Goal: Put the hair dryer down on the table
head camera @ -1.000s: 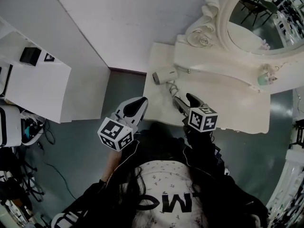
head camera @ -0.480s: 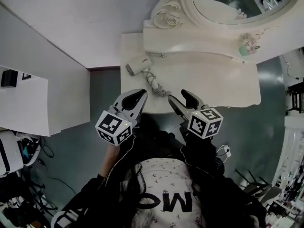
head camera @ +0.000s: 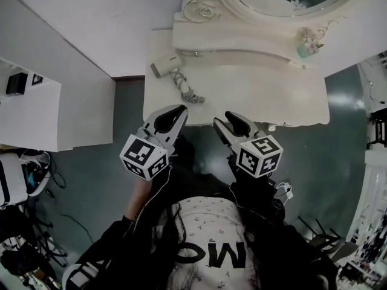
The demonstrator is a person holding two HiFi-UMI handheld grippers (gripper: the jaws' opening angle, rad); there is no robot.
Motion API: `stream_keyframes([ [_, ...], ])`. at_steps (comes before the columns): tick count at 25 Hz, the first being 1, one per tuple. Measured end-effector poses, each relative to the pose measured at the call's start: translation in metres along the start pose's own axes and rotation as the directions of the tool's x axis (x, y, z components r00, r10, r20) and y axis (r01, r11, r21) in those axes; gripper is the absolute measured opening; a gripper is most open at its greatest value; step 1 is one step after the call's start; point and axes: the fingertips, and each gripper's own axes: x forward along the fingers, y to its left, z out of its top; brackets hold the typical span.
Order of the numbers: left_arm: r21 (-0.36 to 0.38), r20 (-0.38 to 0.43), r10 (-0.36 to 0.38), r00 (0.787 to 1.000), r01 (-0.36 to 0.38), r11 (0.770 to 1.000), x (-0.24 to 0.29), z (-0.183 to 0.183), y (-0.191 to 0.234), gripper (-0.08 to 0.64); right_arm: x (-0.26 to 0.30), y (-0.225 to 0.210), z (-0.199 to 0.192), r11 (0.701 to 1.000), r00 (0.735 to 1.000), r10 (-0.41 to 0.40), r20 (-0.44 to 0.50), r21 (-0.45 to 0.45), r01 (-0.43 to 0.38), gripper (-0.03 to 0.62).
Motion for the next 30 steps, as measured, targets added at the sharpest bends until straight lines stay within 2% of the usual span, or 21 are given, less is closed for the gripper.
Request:
stream_keyframes([
  [5, 0.012, -0.003, 0.0, 1.0, 0.0, 1.0, -0.006, -0.019, -0.07, -0.002, -0.062, -0.006, -0.019, 0.999, 0.999, 0.027, 0.024, -0.025, -0.026, 0.069],
  [13, 0.017, -0.022, 0.036, 0.999, -0.036, 0.999, -0.028, -0.064, -0.166, -0.002, -0.149, -0.012, -0.072, 0.998, 0.998, 0.06, 0.037, -0.004, -0.06, 0.054],
  [17, 0.043, -0.035, 0.05, 0.998, -0.048, 0.998, -0.043, -0.071, -0.2, -0.002, -0.173, -0.002, -0.089, 0.995, 0.994, 0.097, 0.049, 0.007, -0.098, 0.05],
  [24, 0.077, -0.055, 0.071, 0.996, -0.067, 0.995, -0.07, -0.072, -0.228, -0.002, -0.191, 0.024, -0.109, 0.989, 0.988, 0.146, 0.054, 0.023, -0.148, 0.035],
  [30, 0.08, -0.058, 0.036, 0.998, -0.031, 0.996, -0.072, -0.073, -0.245, -0.002, -0.201, 0.038, -0.121, 0.989, 0.988, 0.149, 0.042, 0.021, -0.15, 0.034],
])
